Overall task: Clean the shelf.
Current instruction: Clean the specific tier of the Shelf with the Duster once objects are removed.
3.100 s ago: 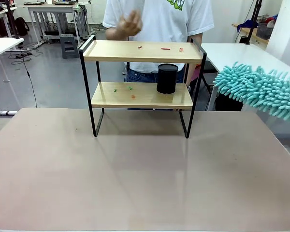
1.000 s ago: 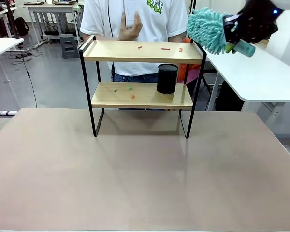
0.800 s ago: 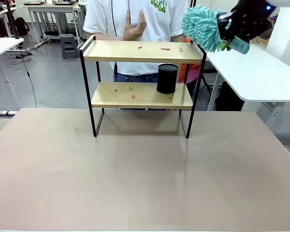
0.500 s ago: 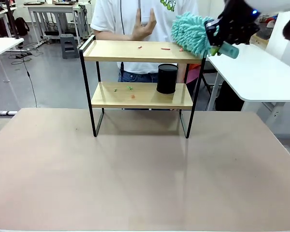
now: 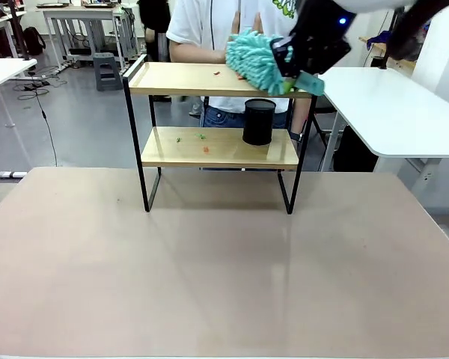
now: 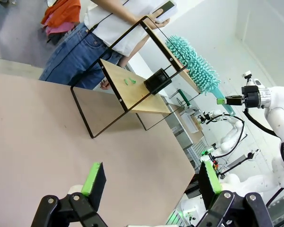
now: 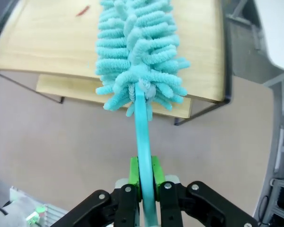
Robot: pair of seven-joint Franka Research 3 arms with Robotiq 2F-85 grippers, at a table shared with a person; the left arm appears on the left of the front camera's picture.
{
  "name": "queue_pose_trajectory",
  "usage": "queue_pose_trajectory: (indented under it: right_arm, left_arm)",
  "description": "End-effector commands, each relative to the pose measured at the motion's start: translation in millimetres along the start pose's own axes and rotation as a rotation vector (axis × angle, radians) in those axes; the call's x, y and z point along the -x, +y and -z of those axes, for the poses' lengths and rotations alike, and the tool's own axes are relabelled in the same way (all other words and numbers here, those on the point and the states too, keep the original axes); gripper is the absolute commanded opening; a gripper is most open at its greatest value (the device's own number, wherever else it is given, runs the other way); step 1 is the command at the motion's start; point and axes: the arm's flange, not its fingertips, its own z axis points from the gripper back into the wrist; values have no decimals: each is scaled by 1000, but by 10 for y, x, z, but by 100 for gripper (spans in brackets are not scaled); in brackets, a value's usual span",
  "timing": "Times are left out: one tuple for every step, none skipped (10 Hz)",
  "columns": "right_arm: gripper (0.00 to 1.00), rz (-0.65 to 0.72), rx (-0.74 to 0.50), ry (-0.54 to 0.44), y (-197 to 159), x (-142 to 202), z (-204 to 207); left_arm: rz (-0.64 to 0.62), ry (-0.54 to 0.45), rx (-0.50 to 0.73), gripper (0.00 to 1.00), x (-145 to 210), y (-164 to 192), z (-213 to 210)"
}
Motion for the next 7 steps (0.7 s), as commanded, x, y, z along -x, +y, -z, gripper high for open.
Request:
queue_pose_trajectory:
  right_arm:
    - [13,-97,-106,57,113,-144,7]
    - [13,-181,-143,102,176,-178,45]
    - [13,-282,-187,183,158,-167,58]
    - [13,-383,-246,240,64,-126,10]
    - [13,-474,-332,276,-82,-72,-113]
    - [13,-571,-454,323,-242,-3,-277]
    - [13,-641,-592,367,-455,93,-463]
  left_arm:
    - [20,-22,12,100,-13,-17,17]
    - [20,-22,12,100,-13,-17,17]
    - [20,-22,12,100,-13,-17,17]
    - [20,-22,12,100,-13,-17,17]
    - [20,-22,12,100,-13,-17,17]
    - [20,-22,12,100,-13,-17,17]
    - [20,-22,12,100,-13,-17,17]
